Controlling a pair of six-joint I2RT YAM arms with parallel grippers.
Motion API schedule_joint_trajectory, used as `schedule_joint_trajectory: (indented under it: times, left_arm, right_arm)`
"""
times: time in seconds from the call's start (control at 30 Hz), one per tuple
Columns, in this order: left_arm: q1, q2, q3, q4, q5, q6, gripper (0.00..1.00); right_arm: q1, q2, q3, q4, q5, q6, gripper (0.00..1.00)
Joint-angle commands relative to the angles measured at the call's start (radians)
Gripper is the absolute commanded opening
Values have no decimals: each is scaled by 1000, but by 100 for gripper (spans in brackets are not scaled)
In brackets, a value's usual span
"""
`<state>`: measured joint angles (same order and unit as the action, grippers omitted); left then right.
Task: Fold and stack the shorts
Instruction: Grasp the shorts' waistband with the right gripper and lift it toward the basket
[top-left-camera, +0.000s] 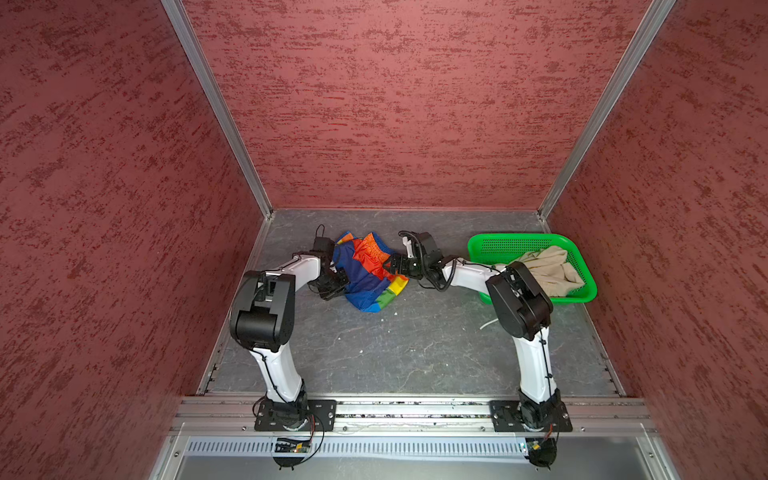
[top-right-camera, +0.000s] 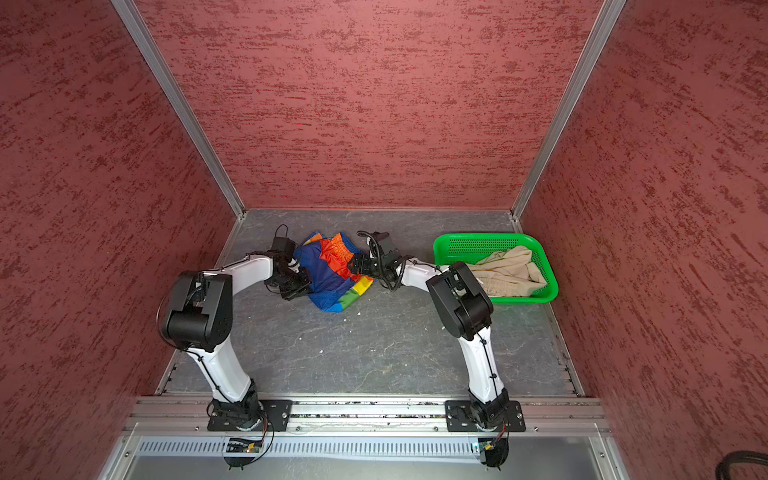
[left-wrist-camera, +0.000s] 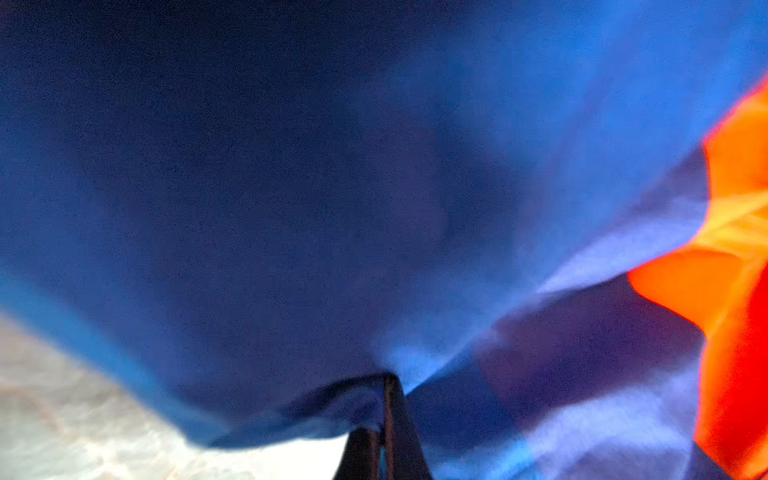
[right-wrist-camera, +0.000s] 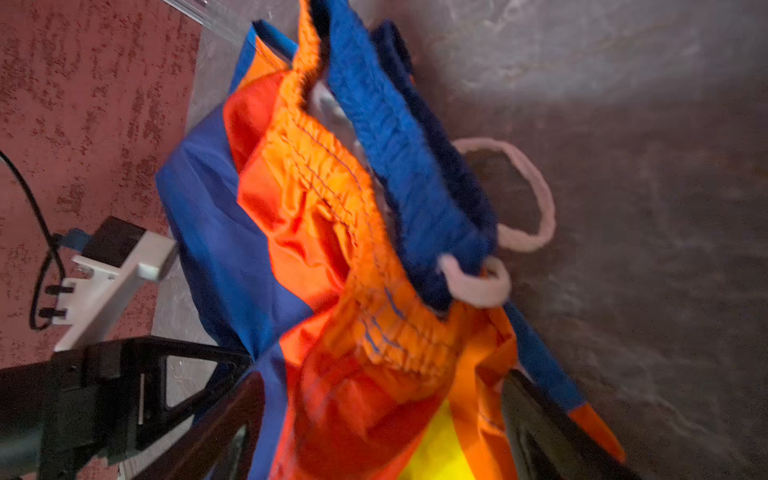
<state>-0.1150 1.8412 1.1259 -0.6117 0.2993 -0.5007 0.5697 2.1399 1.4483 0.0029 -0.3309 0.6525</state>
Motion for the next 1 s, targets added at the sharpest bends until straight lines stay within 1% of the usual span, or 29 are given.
schedule_joint_trajectory:
  times: [0.0, 0.13, 0.43, 0.5, 0.53, 0.57, 0.6, 0.63, 0.67, 0.73, 0.83, 0.9, 0.97]
  left_arm:
    - [-23, 42, -2, 23, 16, 6, 1]
    - [-31, 61, 0, 23, 20, 13, 1]
    - [-31, 79, 7, 36, 32, 19, 3]
    - [-32, 84, 7, 40, 38, 19, 4]
    - [-33, 87, 8, 43, 40, 19, 5]
    - [-35, 91, 9, 45, 41, 19, 6]
    - [-34, 96, 12, 47, 43, 19, 10]
    - [-34, 101, 13, 52, 45, 17, 18]
    - [-35, 105, 15, 54, 47, 17, 29]
    - [-32, 106, 30, 48, 58, 13, 49]
    - [-28, 74, 43, 33, 59, 11, 68]
    - [-20, 35, 51, 17, 51, 12, 74]
    - [-2, -14, 51, 2, 49, 13, 76]
  right_arm:
    - [1, 40, 83, -32, 41, -25, 90]
    - [-3, 98, 175, -96, 100, -54, 91]
    - [-14, 218, 301, -156, 105, -51, 93]
    - [-16, 234, 306, -131, 92, -35, 88]
    - [-17, 234, 297, -103, 82, -26, 82]
    - [-17, 228, 282, -74, 75, -21, 72]
    - [-18, 214, 261, -34, 70, -15, 60]
    - [-18, 193, 233, 6, 71, -14, 51]
    - [-18, 170, 213, 35, 79, -20, 43]
    - [-18, 118, 184, 63, 111, -58, 30]
    - [-18, 36, 172, 39, 190, -140, 19]
    - [-18, -13, 169, 15, 242, -188, 16]
    - [-17, -61, 156, 1, 291, -224, 16]
